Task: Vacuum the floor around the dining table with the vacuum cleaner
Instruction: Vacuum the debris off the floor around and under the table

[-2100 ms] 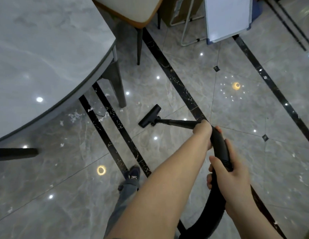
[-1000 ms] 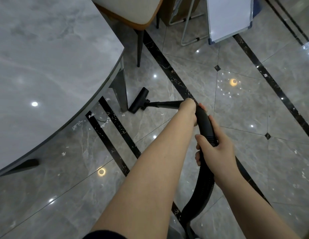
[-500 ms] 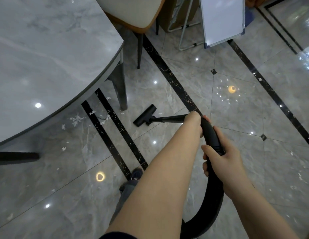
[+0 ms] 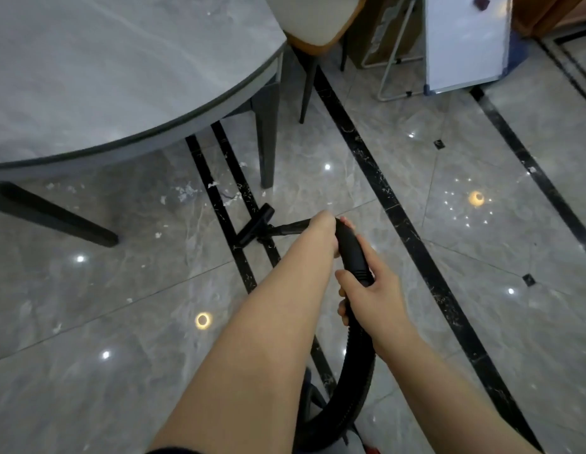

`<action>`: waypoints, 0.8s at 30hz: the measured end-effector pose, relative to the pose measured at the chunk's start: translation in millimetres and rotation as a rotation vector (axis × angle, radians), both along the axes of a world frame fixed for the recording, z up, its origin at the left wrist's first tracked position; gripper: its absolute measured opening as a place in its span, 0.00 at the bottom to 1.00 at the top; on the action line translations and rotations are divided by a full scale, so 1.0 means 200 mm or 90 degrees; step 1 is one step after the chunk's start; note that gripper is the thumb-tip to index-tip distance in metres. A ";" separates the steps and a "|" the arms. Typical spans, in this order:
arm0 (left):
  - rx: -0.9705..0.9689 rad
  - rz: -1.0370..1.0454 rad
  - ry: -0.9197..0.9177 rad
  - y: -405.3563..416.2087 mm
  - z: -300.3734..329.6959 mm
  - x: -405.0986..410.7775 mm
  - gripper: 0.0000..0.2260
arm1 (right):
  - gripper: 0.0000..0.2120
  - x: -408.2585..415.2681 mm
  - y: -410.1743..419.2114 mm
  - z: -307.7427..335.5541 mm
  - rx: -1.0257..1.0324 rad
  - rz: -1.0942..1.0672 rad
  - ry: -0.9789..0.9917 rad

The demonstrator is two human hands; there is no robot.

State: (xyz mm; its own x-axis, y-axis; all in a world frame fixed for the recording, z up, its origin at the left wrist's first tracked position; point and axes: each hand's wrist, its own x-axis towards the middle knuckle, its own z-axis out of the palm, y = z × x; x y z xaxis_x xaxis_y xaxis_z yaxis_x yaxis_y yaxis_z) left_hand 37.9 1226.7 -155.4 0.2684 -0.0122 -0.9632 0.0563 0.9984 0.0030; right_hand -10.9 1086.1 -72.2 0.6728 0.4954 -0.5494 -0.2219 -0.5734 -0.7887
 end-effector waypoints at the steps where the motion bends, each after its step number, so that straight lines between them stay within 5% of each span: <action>1: 0.026 0.026 0.016 0.03 -0.02 -0.07 0.14 | 0.36 -0.05 0.02 -0.01 0.006 0.016 -0.002; 5: 0.056 0.104 0.031 0.08 -0.06 -0.31 0.15 | 0.35 -0.21 0.09 -0.06 0.031 0.059 0.029; 16: 0.035 0.051 0.001 0.14 -0.13 -0.79 0.16 | 0.34 -0.70 0.12 -0.08 0.007 0.070 0.025; 24: 0.075 0.121 -0.048 0.52 -0.15 -1.19 0.15 | 0.34 -1.05 0.48 -0.15 0.017 0.111 0.004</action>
State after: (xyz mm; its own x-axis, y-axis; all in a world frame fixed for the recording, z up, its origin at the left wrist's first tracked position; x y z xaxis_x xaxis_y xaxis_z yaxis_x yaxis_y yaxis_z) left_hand -199.8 1330.2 -186.1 0.3258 0.1562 -0.9324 -0.1370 0.9837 0.1169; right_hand -221.1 1181.2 -102.4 0.5723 0.6185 -0.5385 -0.1264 -0.5822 -0.8031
